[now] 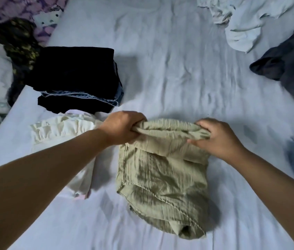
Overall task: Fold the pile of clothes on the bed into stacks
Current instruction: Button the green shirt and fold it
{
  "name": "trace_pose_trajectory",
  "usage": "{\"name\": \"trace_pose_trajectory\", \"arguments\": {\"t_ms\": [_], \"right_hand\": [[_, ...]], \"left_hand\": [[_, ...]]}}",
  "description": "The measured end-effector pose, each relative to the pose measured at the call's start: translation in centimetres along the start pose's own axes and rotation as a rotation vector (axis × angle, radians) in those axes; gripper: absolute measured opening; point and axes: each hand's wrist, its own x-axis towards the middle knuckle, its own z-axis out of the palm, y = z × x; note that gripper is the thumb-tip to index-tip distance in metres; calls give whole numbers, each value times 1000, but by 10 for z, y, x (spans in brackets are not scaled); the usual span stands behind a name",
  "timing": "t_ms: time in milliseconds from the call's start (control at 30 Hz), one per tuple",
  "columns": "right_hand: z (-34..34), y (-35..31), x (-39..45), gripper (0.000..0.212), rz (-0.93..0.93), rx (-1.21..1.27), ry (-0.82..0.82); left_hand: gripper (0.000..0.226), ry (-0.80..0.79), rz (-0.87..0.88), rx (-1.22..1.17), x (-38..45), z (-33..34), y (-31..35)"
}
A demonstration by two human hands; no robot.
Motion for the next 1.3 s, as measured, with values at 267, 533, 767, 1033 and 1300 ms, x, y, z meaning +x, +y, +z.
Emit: {"name": "trace_pose_trajectory", "arguments": {"t_ms": [267, 533, 767, 1033, 1300], "right_hand": [[16, -8, -94, 18, -324, -98, -158], [47, -20, -165, 31, -416, -294, -209], [62, -35, -135, 32, -232, -379, 30], [110, -1, -153, 68, -7, -521, -189], [123, 10, -161, 66, 282, -137, 24]], "left_hand": [[12, -134, 313, -77, -84, 12, 34], [33, -369, 236, 88, -136, 46, 51], [64, -304, -274, 318, -113, 58, 89], [117, -378, -300, 391, -133, 118, 68], [106, -229, -506, 124, -144, 127, 45]]}}
